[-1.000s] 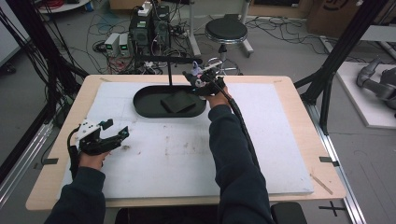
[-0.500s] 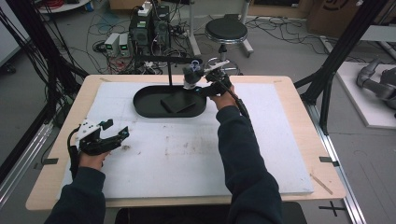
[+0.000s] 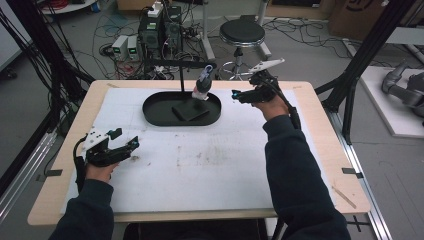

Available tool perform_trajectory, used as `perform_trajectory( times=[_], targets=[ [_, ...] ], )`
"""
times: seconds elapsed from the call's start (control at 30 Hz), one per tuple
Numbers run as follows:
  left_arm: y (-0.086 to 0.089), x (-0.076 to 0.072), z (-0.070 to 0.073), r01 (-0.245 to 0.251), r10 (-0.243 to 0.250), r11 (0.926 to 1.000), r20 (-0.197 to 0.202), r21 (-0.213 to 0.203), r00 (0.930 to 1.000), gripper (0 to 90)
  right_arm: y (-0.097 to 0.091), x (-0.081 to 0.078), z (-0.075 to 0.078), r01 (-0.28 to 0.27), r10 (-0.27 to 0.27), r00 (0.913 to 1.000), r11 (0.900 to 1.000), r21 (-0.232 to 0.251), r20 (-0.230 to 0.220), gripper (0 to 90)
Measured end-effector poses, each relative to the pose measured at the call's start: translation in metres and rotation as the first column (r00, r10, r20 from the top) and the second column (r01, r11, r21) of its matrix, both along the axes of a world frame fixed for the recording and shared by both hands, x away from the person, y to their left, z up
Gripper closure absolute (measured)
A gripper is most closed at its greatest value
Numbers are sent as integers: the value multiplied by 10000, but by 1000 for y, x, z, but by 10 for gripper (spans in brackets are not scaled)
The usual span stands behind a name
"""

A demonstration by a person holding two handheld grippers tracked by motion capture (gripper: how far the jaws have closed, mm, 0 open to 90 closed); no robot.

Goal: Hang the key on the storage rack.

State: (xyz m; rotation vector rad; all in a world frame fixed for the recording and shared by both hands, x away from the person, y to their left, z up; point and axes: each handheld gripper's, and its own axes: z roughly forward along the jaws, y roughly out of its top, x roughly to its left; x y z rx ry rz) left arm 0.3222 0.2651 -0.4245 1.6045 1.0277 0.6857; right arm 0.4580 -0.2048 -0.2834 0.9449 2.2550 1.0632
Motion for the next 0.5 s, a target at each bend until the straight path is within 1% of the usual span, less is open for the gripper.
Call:
perform_trajectory(
  times=[0.07,0.1,0.17,0.23,0.27,0.3,0.33,0.37,0.4,0.43,0.5],
  targets=[
    [0,0,0,-37,37,10000,-28,8,10000,265,-10,-8,0,-65,61,9990,9999,82,451,220],
    [0,1,0,-27,26,10000,-24,-14,10000,265,-15,-13,-1,-32,27,9985,10000,89,551,219],
    [-1,2,0,-61,61,10000,-28,-23,10000,265,-27,-22,-5,30,-41,9987,9998,210,500,219],
    [-1,2,-1,-45,45,10000,-61,16,10000,265,-38,-30,-11,66,-90,9980,9992,384,631,219],
    [-1,2,-1,-49,49,10000,-62,10,10000,265,-41,-34,-13,77,-101,9985,9990,443,532,219],
    [-1,2,-1,-56,56,10000,-74,8,10000,265,-45,-36,-16,79,-94,9988,9995,312,476,219],
    [-1,1,-1,-64,64,10000,-82,3,9999,265,-51,-42,-21,124,-151,9981,9989,449,605,219],
    [-1,1,-1,-49,48,10000,-89,-46,9999,266,-56,-47,-26,183,-207,9987,9986,493,475,219],
    [-2,1,-1,-41,40,9999,-93,-100,9999,265,-59,-50,-29,224,-248,9984,9986,479,504,219],
    [-2,0,-1,16,-18,9999,-103,-117,9999,265,-62,-56,-34,199,-241,9974,9979,614,684,219],
    [-3,-2,0,28,-29,9999,-92,-117,10000,265,-70,-66,-45,250,-304,9968,9970,733,737,219]
  ],
)
